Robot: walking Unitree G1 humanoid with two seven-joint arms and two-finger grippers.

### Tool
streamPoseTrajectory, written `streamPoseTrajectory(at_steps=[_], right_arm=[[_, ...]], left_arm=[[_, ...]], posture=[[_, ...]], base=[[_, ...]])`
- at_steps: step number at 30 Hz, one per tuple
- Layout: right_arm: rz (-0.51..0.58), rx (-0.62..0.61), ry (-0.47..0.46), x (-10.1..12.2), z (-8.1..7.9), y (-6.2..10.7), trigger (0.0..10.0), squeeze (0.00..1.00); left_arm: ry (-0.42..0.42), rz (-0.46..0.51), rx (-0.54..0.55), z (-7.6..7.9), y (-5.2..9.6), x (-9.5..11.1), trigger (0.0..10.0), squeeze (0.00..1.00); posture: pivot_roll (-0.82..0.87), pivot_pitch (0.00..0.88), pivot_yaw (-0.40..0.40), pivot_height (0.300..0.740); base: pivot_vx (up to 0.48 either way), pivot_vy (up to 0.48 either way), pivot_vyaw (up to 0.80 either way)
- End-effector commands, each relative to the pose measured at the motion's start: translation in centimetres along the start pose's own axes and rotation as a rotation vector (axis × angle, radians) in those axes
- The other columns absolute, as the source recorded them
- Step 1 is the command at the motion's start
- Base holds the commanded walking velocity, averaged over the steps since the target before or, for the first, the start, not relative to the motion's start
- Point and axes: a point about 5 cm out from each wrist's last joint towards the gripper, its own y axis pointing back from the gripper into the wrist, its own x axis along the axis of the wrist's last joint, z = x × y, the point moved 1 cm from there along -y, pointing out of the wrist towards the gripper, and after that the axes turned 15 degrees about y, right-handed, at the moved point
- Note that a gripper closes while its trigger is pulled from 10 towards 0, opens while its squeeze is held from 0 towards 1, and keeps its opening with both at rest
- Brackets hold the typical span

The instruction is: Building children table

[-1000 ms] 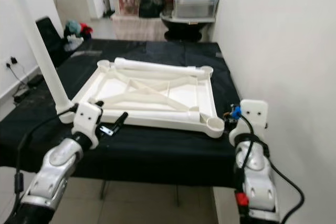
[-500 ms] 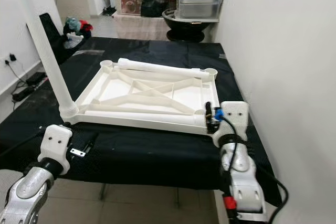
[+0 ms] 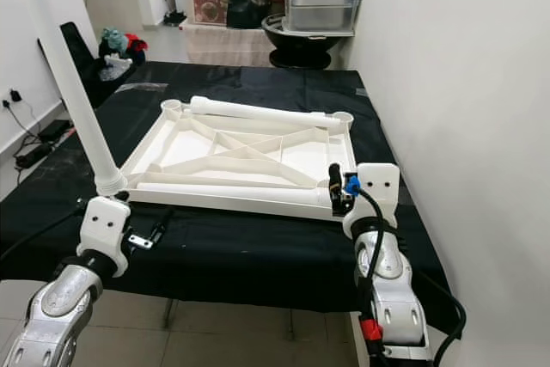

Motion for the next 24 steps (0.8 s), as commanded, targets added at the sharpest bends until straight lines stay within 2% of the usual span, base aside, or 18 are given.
streamPoseTrajectory(at_steps=[1, 9, 14, 16, 18, 20, 22, 24], right_arm=[[0.003, -0.001, 0.003, 0.0, -0.2, 0.0, 10.0, 0.00], [-0.002, 0.006, -0.022, 0.0, -0.5, -0.2, 10.0, 0.00], [-0.020, 0.019, -0.075, -0.1, -0.8, -0.3, 10.0, 0.00], [-0.058, 0.084, -0.130, -0.6, -1.2, -0.5, 10.0, 0.00], [-0.087, 0.146, -0.160, -0.9, -1.0, -0.8, 10.0, 0.00], [-0.091, 0.155, -0.162, -1.0, -0.8, -0.9, 10.0, 0.00], [-0.079, 0.153, -0.121, -0.5, 0.9, -1.9, 10.0, 0.00], [-0.079, 0.146, -0.112, -0.4, 1.4, -2.2, 10.0, 0.00]], left_arm=[[0.016, 0.000, 0.005, -0.1, 0.2, 0.0, 10.0, 0.00], [0.019, 0.028, 0.008, -0.3, 0.0, 0.3, 10.0, 0.00], [0.021, 0.027, 0.005, -0.2, 0.0, 0.3, 10.0, 0.00], [0.021, 0.028, 0.000, -0.1, 0.0, 0.3, 10.0, 0.00], [0.022, 0.028, -0.006, -0.1, -0.1, 0.3, 10.0, 0.00], [0.022, 0.028, -0.007, 0.0, -0.1, 0.3, 10.0, 0.00], [0.017, 0.027, -0.013, 0.1, -0.1, 0.2, 10.0, 0.00], [0.017, 0.027, -0.014, 0.1, -0.1, 0.2, 10.0, 0.00]], posture=[[0.06, 0.000, -0.047, 0.740], [0.07, 0.000, -0.049, 0.740], [0.07, 0.000, -0.049, 0.740], [0.07, 0.000, -0.049, 0.740], [0.08, 0.000, -0.051, 0.740], [0.08, 0.000, -0.051, 0.740], [0.08, 0.000, -0.062, 0.740], [0.08, 0.000, -0.063, 0.740]], base=[[0.000, 0.000, 0.00], [0.268, 0.000, 0.00], [0.349, 0.000, 0.00], [0.345, 0.000, 0.00], [0.326, 0.000, 0.00], [0.326, 0.000, 0.00], [0.135, 0.000, 0.00], [0.000, 0.000, 0.00]])
